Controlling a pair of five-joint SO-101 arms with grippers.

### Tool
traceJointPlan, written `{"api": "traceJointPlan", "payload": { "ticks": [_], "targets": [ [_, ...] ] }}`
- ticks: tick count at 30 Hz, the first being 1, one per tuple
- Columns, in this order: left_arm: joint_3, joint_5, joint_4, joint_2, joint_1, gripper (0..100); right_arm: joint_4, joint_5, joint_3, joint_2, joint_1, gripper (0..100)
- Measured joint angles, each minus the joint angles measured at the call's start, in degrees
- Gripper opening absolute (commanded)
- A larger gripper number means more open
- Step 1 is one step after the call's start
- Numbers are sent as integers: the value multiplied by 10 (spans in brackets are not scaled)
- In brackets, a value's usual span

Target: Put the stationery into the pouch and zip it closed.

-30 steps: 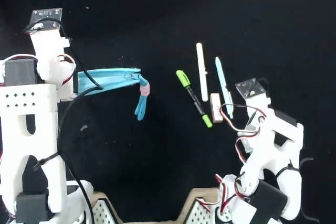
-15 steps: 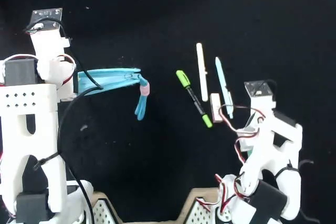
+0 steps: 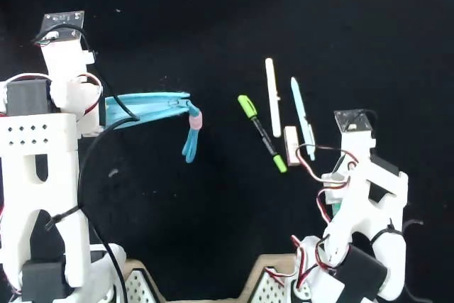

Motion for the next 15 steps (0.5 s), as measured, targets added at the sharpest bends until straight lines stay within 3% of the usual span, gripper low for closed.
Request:
{"api": "traceJointPlan", "payload": {
  "ticks": [9, 15],
  "targets": [
    [0, 0, 0, 0, 0, 30, 215, -2, -162, -114, -4, 10],
    [0, 0, 0, 0, 0, 30, 292, -4, -193, -272, -58, 10]
  ]
}}
